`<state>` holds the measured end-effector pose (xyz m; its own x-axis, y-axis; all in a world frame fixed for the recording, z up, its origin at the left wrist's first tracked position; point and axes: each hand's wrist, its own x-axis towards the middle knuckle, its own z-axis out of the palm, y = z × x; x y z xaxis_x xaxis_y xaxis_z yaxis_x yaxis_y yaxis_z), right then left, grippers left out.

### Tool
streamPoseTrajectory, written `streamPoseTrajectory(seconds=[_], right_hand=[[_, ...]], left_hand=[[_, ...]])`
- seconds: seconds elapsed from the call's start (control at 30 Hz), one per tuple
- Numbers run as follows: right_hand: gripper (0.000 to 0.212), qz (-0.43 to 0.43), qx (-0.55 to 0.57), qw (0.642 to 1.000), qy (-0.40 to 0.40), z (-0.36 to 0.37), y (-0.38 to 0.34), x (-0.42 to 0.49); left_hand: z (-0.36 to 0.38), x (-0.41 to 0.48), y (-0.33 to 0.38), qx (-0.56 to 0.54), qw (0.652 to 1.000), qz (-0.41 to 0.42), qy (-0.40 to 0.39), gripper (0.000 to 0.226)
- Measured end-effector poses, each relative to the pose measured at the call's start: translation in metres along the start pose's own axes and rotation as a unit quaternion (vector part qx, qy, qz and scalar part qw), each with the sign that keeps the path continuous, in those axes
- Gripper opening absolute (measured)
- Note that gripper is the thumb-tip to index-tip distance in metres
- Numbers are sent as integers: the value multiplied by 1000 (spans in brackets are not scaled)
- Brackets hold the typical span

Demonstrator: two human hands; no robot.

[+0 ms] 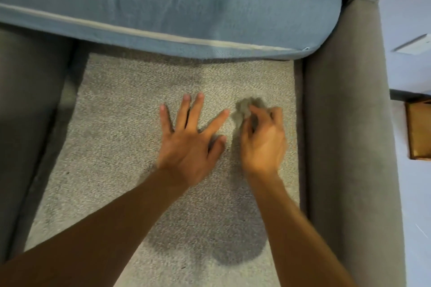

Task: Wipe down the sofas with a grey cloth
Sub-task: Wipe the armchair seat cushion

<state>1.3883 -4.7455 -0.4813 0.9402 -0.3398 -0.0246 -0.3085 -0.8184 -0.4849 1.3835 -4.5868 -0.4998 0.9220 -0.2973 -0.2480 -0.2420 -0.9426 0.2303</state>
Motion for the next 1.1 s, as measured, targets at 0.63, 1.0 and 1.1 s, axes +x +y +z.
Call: streamPoseTrajectory(seconds=[0.63, 1.0, 1.1], right_hand=[[35, -40, -4, 991, -128, -31, 4, -58], [27, 7, 27, 994, -103, -14, -3, -90], [26, -28, 38, 990, -133, -30, 5, -153]], left_hand=[[-16, 0, -21, -6, 999, 37, -34, 60], [-2, -45, -14, 3, 999, 8, -36, 59], [4, -67, -15, 2, 1000, 11, -20, 58]])
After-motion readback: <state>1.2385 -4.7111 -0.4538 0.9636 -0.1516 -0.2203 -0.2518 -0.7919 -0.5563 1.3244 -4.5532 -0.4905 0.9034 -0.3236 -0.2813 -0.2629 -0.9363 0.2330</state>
